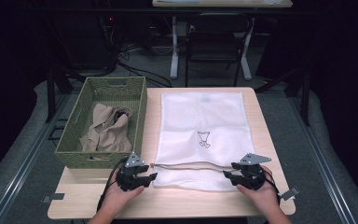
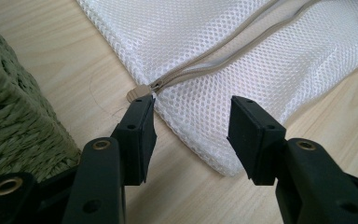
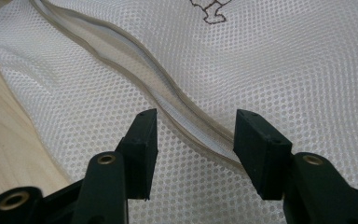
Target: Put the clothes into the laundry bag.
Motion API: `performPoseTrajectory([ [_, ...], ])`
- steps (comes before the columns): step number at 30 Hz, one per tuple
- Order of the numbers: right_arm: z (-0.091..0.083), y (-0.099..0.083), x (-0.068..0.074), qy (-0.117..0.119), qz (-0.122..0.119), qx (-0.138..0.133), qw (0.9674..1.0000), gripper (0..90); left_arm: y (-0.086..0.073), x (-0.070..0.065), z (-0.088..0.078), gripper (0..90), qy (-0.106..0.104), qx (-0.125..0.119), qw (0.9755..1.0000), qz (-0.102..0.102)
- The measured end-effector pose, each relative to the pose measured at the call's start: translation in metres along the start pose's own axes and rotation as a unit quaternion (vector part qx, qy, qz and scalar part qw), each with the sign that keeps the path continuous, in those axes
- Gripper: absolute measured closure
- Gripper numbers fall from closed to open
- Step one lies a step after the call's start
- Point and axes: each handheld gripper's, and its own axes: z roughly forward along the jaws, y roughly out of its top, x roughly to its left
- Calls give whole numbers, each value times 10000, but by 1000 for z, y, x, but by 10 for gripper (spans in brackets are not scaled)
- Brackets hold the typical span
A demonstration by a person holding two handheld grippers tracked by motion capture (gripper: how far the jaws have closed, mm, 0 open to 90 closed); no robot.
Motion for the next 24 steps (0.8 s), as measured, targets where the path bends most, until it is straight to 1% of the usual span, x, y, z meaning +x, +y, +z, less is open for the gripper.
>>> performPoseTrajectory([
  [5,0,0,0,20,-19,-2,10000,495,0,0,0,505,25,-25,10000,-52],
  [7,0,0,0,30,-14,-3,10000,495,0,0,-1,506,-7,18,10000,-62],
  [9,0,0,0,29,-19,-5,10000,495,1,0,-2,505,-4,-14,10000,-36],
  [10,0,1,0,29,-14,-8,10000,495,2,0,-3,505,-35,25,10000,-24],
  [12,0,0,0,32,-11,-10,10000,495,2,-1,-4,506,-21,5,10000,-55],
  [13,0,0,0,31,-11,-10,10000,495,3,-1,-5,506,-51,21,10000,-64],
  [15,0,0,0,37,-7,-17,10000,495,4,-2,-7,506,-32,-23,10000,-47],
  [16,0,0,0,37,-7,-20,10000,495,4,-3,-9,506,-46,-16,10000,-77],
  [17,0,1,0,37,-3,-18,10000,495,5,-3,-11,506,-38,-26,10000,-27],
  [20,0,0,0,51,3,-14,10000,495,6,-5,-16,503,-4,-124,9999,-48],
  [23,0,0,-1,56,6,-14,10000,495,8,-5,-22,492,-20,-139,9999,-9],
  [24,0,0,-1,54,17,-13,10000,495,8,-6,-23,489,-17,-202,9998,-73],
])
